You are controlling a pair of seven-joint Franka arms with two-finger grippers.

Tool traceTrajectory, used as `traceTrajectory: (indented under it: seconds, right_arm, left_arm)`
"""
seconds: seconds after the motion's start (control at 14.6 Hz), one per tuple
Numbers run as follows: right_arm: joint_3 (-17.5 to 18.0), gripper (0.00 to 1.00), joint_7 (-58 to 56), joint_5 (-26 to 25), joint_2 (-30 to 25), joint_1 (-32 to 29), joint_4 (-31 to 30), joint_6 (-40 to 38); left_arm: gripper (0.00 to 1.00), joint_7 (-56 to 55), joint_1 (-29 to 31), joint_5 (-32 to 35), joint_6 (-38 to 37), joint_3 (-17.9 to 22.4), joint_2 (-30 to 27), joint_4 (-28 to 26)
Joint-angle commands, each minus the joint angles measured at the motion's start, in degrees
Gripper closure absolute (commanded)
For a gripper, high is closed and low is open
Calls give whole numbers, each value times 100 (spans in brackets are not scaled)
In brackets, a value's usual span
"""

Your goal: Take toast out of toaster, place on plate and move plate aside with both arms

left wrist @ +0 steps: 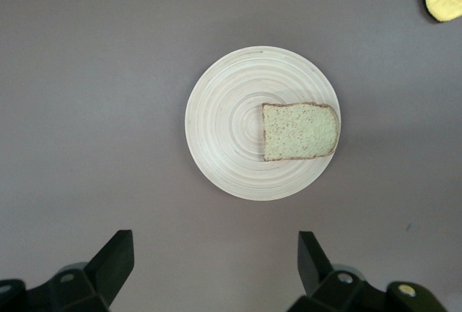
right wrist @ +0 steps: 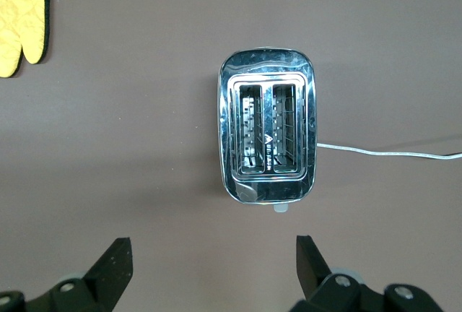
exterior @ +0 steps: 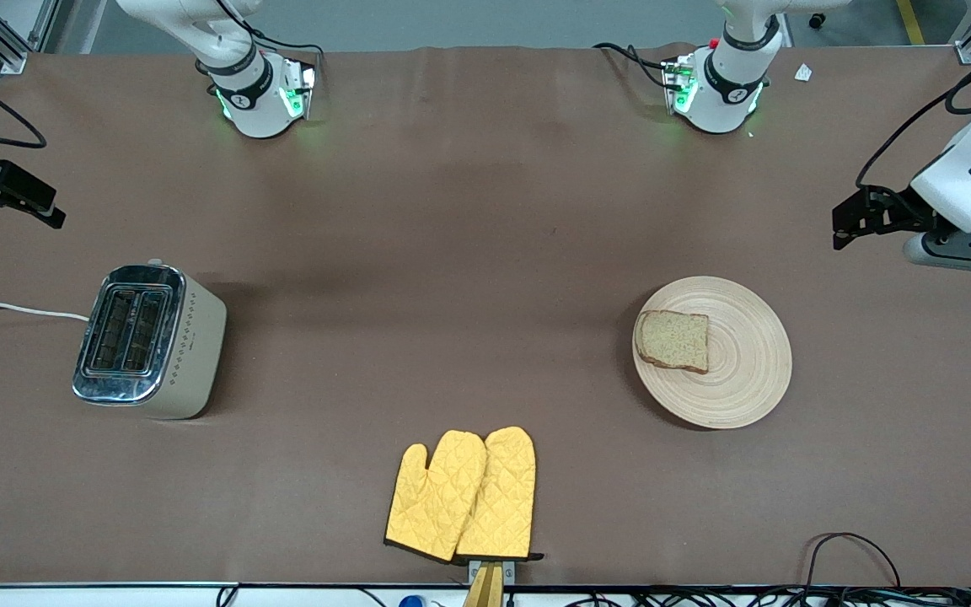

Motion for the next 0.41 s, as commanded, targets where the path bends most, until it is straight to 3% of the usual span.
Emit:
traceTrajectory:
  seconds: [0.0,0.34]
  right_arm:
    - [8,0,59,-38,57,1,107,-68]
    - [8,0,50,-38,57,-7,107,-68]
  left_arm:
    - [0,-381,-138,4,29,45,-121,6]
    - [0,-407,-67,-5,-23,54,-33,217]
